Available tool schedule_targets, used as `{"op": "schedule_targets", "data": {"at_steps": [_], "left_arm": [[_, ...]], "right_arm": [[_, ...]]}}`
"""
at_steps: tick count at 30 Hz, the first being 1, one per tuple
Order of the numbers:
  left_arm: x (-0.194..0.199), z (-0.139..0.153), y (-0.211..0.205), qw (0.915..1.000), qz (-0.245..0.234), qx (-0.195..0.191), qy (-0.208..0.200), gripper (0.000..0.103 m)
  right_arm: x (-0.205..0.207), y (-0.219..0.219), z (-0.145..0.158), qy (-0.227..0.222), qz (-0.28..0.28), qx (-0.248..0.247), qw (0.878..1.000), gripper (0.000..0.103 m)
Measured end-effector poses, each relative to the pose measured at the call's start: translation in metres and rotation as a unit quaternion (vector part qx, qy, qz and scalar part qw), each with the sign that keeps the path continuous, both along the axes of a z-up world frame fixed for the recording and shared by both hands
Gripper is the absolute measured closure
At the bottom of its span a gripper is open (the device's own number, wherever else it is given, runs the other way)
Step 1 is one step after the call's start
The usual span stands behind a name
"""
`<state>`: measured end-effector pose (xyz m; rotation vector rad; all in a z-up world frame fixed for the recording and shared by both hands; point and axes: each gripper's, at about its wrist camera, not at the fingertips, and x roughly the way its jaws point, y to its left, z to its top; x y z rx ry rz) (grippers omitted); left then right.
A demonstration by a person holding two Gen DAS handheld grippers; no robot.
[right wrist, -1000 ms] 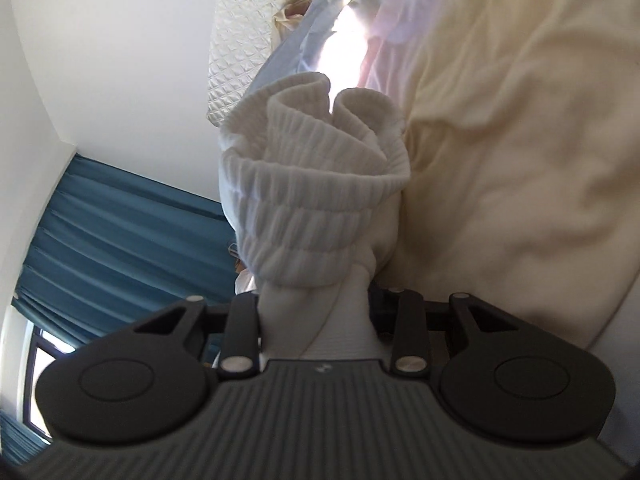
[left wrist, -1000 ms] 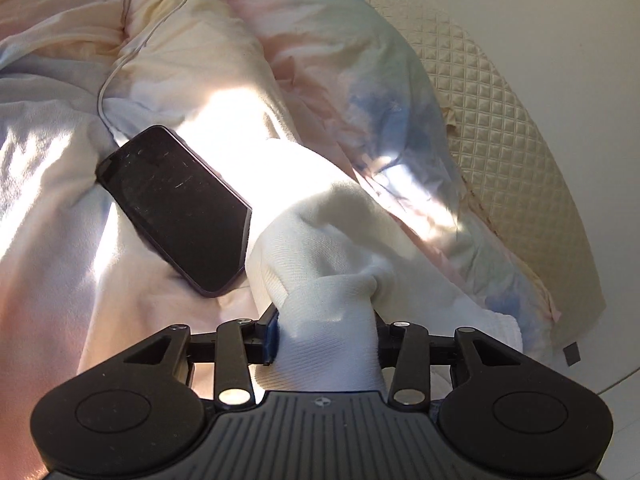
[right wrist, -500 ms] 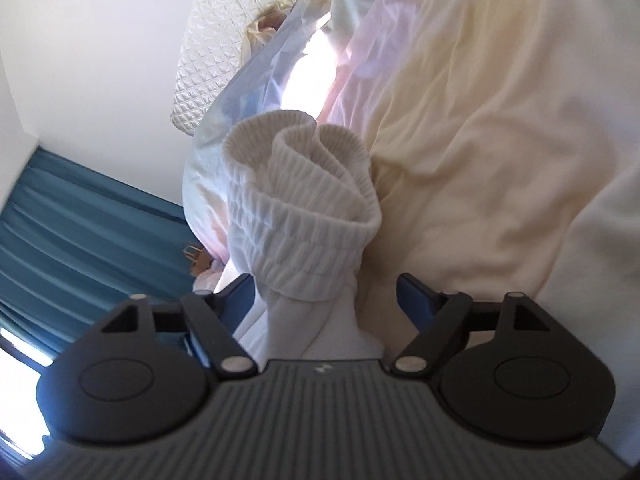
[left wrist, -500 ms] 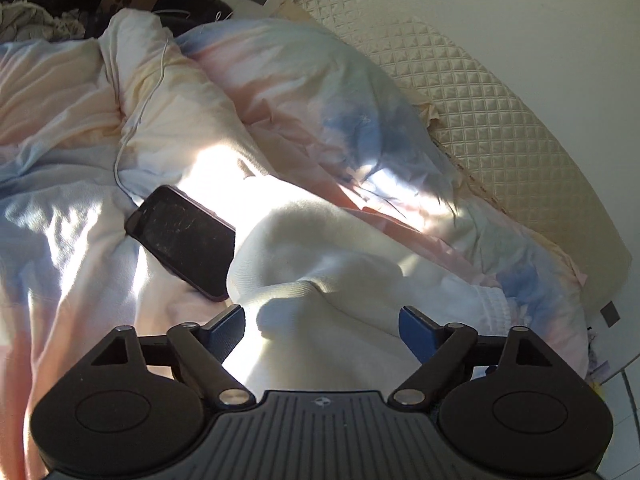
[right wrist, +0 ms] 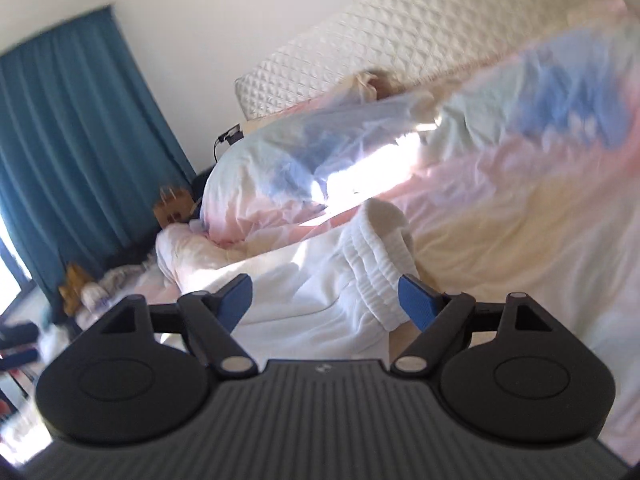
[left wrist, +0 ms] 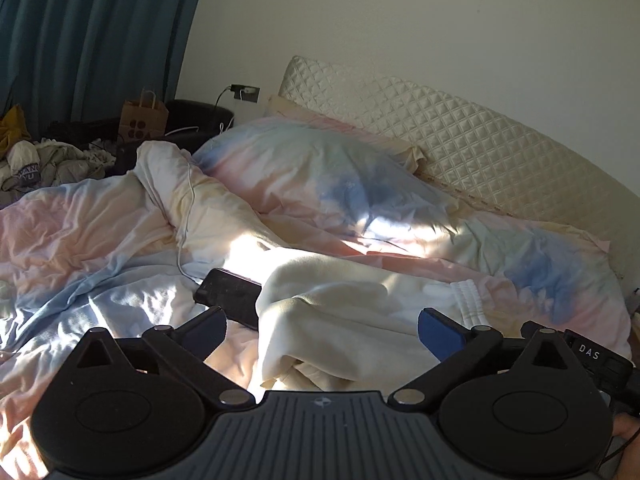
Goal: Fold clothes
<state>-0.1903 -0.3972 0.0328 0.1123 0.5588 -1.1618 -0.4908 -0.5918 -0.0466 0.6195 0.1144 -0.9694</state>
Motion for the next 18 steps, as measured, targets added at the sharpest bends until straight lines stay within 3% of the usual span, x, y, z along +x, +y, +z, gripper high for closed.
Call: {"op": "schedule_targets", "data": {"at_steps": [11, 18], "left_arm": [[-0.051, 0.038, 0.097, 0.9969, 0.038, 0.005, -0.069, 0.0], [-0.065, 0.054, 0.141, 0.9959, 0.044, -0.005, -0.079, 0.0]], "right_arm": [[0.018, 0.101, 0.055, 0.081, 0.036, -0.054, 0.995, 0.021], [0.041, 0.155, 0.074, 0.103, 0.058, -0.061, 0.991, 0.021]]}}
